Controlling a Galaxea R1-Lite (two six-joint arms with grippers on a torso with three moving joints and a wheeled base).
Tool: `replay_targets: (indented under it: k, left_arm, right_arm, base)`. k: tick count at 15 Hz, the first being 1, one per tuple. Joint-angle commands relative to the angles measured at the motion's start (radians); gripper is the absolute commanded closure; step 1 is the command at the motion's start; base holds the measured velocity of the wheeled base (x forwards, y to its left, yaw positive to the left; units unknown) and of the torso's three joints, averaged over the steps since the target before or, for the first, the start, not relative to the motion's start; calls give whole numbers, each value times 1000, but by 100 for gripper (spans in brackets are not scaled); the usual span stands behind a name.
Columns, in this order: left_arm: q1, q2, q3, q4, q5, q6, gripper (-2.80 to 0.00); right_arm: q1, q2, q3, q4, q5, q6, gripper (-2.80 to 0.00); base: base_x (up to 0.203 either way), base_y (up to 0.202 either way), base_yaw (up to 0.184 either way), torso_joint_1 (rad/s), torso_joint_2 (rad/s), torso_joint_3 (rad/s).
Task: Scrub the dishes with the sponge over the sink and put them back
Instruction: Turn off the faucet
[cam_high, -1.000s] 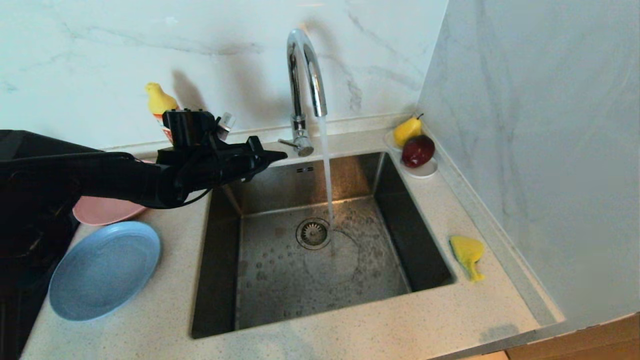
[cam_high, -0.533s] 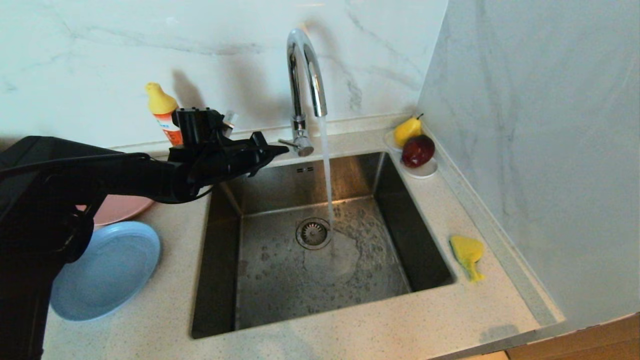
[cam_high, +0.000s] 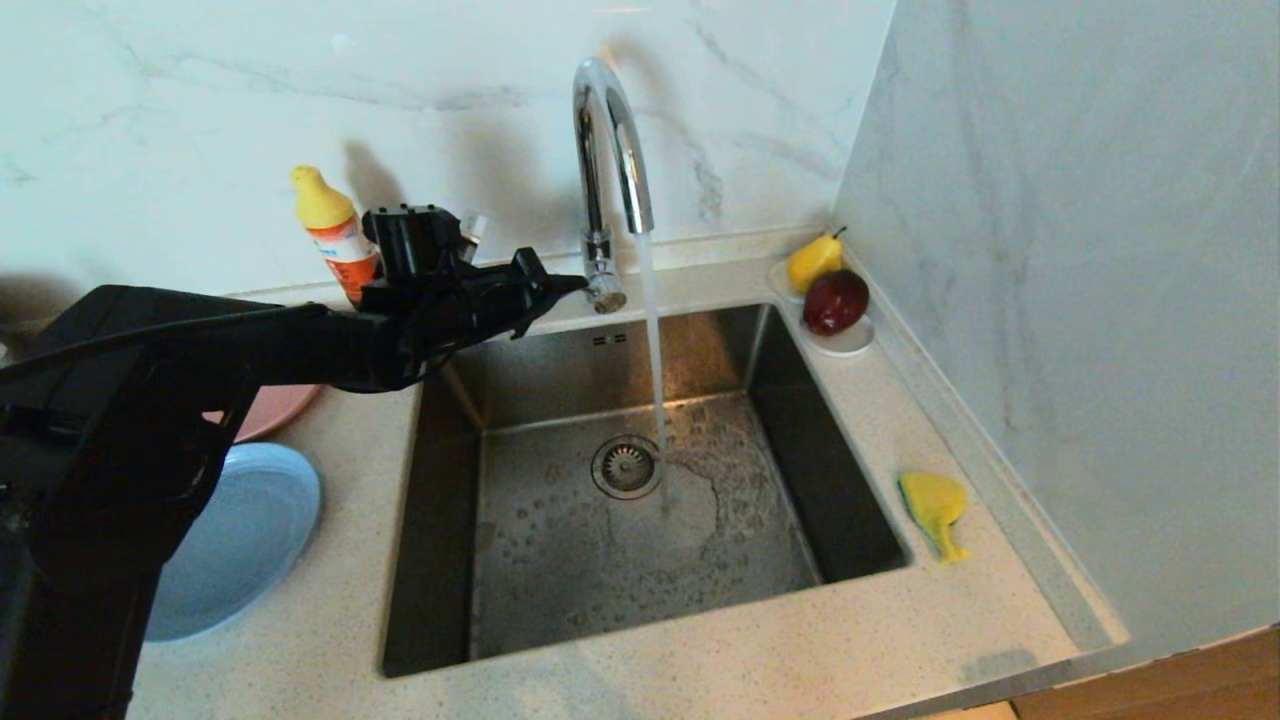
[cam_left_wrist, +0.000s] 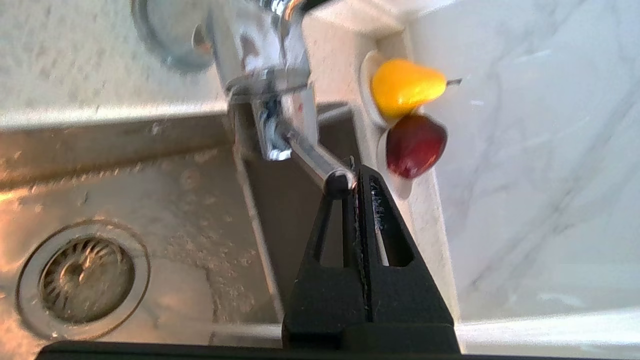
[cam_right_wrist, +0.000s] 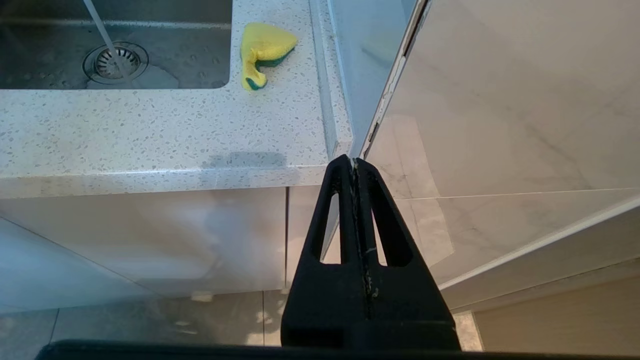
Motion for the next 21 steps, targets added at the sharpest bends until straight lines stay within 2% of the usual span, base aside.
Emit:
replay_targets:
  k: [1,8,21]
  left_arm:
    - [2,36,-46,1,-1,-12,0]
    - [4,72,-67,-14,0,-15,0]
    - [22,32,-54,-15,-3,-23,0]
  right_arm:
    - [0,0,1,0,1,-1,0]
    - [0,0,1,0,1,-1,0]
    - [0,0,0,0,1,-1,0]
  base:
    - [0,0,0,0,0,0]
    - [0,0,0,0,0,0]
    - [0,0,0,0,0,0]
